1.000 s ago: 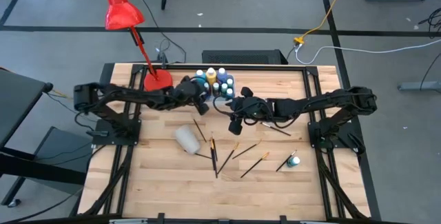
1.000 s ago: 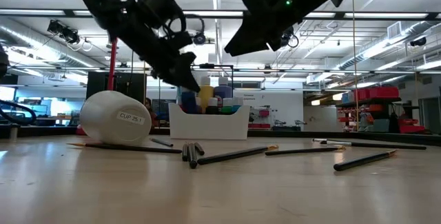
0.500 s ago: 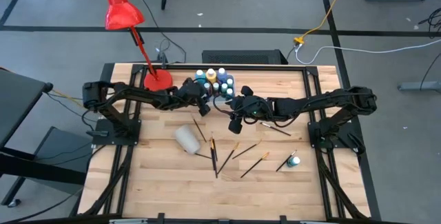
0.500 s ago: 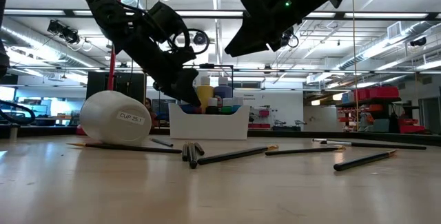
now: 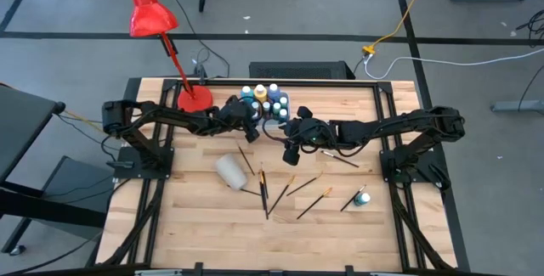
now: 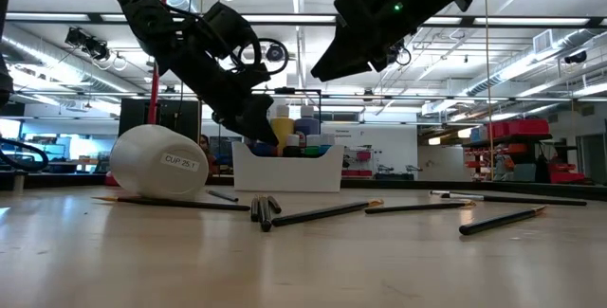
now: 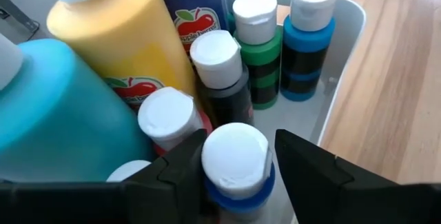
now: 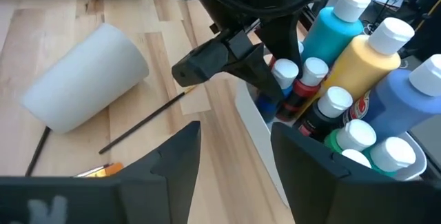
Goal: Pick & Place Paint Supplies
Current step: Put the blue paint bottle into the white bin
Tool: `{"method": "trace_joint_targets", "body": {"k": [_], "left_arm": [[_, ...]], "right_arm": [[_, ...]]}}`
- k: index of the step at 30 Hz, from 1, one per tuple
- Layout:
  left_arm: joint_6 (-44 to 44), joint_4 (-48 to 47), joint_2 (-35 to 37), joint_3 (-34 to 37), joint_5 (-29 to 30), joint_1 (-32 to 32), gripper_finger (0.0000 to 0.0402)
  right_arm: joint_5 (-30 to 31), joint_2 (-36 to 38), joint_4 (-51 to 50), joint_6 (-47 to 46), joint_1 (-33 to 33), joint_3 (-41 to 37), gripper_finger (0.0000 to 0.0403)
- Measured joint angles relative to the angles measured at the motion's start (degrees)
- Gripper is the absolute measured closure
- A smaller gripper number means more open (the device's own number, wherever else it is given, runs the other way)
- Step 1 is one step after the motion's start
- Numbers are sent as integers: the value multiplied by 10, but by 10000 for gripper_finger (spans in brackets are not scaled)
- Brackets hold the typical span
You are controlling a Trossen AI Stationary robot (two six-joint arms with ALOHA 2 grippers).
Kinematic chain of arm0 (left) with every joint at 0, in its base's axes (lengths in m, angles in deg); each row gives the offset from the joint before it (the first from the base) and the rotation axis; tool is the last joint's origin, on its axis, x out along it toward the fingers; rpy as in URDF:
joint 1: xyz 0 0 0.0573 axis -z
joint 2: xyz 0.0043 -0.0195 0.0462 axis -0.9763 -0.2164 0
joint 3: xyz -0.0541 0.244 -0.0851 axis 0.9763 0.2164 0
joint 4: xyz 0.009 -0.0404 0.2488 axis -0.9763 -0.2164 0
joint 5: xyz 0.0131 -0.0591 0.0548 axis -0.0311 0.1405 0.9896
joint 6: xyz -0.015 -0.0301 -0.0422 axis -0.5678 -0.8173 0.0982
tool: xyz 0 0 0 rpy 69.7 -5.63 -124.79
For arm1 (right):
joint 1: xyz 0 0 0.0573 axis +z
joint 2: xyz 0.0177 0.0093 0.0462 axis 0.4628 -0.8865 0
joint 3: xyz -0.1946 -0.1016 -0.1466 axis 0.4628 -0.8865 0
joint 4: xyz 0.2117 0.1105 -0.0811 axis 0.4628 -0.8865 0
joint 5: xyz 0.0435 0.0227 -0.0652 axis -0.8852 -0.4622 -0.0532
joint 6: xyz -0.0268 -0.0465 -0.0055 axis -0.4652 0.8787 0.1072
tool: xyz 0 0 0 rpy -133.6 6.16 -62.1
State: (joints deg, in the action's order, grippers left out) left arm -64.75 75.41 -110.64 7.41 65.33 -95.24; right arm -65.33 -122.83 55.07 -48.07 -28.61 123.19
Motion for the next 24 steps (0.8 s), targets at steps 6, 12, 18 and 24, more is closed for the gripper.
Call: {"method": "trace_joint_targets", "body": {"k": [6, 12, 18, 24], "left_arm": [[0, 1, 0, 0, 5, 0, 224], [1, 2, 1, 0, 5, 0, 224], [3, 2, 1, 0, 5, 0, 224], [6, -4, 27, 0, 8, 2, 224]], "right_arm": [[0, 4, -5, 6, 3, 0, 199], [0, 32, -28, -2, 18, 0, 198], [-1, 67, -82, -34, 42, 0, 205], [-1, 86, -149, -37, 75, 0, 208]]}}
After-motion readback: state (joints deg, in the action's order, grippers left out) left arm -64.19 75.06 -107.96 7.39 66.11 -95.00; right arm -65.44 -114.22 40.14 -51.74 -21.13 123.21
